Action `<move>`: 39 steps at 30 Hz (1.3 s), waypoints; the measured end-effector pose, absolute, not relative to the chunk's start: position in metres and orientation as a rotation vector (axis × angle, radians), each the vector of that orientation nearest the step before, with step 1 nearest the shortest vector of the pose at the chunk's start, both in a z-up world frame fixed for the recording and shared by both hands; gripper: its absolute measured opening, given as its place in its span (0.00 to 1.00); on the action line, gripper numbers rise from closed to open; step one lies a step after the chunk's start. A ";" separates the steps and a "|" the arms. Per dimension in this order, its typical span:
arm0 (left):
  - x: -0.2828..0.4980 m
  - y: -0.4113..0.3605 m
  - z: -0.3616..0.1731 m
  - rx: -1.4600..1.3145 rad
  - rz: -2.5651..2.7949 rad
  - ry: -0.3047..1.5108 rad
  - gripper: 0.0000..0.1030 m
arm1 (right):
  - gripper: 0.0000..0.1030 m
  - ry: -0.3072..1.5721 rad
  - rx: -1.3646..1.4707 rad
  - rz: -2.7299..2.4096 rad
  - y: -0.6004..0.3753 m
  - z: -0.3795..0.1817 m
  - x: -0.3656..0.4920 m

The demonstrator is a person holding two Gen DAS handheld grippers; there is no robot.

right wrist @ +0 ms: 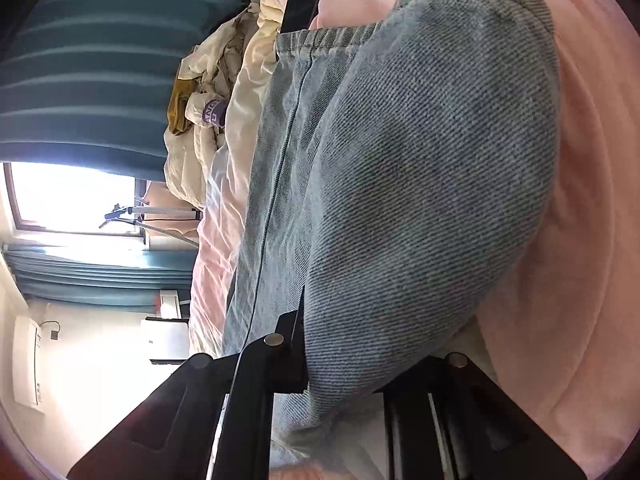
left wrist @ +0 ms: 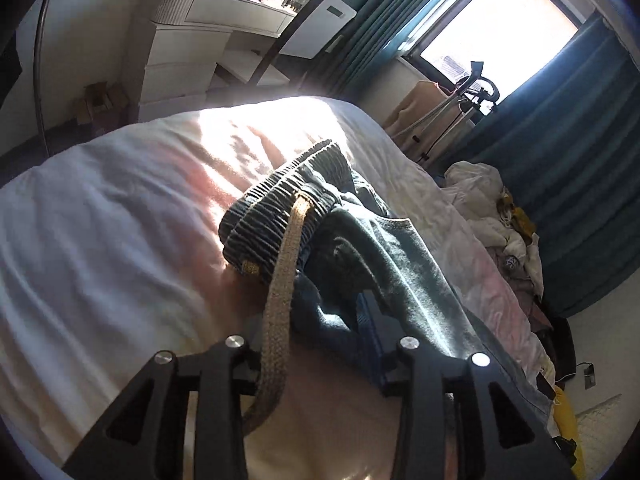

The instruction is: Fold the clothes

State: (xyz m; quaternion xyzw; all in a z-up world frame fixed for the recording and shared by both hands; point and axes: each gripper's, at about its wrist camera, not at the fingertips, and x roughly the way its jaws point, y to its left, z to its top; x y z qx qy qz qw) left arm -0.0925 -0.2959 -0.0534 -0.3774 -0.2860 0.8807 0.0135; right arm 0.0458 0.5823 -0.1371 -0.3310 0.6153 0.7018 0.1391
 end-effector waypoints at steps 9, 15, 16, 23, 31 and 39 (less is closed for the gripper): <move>-0.128 -0.207 0.009 -1.081 2.783 -0.557 0.40 | 0.29 1.817 -0.977 1.922 0.585 -0.156 0.050; -0.149 -0.104 0.005 -1.119 2.596 -0.439 0.40 | 0.45 1.778 -0.927 1.951 0.593 -0.157 0.044; -0.150 -0.088 0.002 -1.125 2.571 -0.434 0.40 | 0.45 1.760 -0.924 1.976 0.594 -0.155 0.040; -0.143 -0.004 -0.043 -1.197 2.522 -0.330 0.40 | 0.46 1.773 -0.835 2.052 0.593 -0.152 0.032; -0.152 0.018 -0.107 -1.346 2.541 -0.158 0.40 | 0.28 1.642 -0.809 2.124 0.588 -0.139 0.029; -0.148 0.028 -0.125 -1.339 2.561 -0.009 0.41 | 0.28 1.370 -0.788 2.295 0.570 -0.106 0.016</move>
